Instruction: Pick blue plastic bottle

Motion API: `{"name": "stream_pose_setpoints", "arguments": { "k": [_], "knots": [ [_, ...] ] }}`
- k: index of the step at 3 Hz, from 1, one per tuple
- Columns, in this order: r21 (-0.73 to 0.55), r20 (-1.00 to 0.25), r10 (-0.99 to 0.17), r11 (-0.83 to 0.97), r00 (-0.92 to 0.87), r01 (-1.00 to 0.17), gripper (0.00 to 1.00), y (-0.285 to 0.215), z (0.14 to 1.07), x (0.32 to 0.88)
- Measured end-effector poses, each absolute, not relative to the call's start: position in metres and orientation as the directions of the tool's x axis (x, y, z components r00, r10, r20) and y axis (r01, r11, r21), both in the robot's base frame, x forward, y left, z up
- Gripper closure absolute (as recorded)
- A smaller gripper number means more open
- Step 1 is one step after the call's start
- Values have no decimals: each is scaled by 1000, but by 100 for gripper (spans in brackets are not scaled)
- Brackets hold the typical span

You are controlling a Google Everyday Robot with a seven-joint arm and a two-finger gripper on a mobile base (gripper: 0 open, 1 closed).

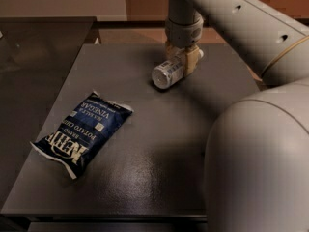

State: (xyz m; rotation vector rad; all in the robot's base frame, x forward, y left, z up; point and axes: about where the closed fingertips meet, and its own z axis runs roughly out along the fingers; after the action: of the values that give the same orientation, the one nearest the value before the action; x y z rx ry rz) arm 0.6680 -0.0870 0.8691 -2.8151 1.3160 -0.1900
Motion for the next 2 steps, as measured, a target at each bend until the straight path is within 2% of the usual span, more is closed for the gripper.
{"name": "stream_pose_setpoints", "arguments": {
  "k": [1, 2],
  "knots": [
    [-133, 104, -762, -647, 639, -751, 100, -89, 899, 666],
    [-179, 117, -755, -655, 645, -735, 100, -93, 925, 662]
  ]
}}
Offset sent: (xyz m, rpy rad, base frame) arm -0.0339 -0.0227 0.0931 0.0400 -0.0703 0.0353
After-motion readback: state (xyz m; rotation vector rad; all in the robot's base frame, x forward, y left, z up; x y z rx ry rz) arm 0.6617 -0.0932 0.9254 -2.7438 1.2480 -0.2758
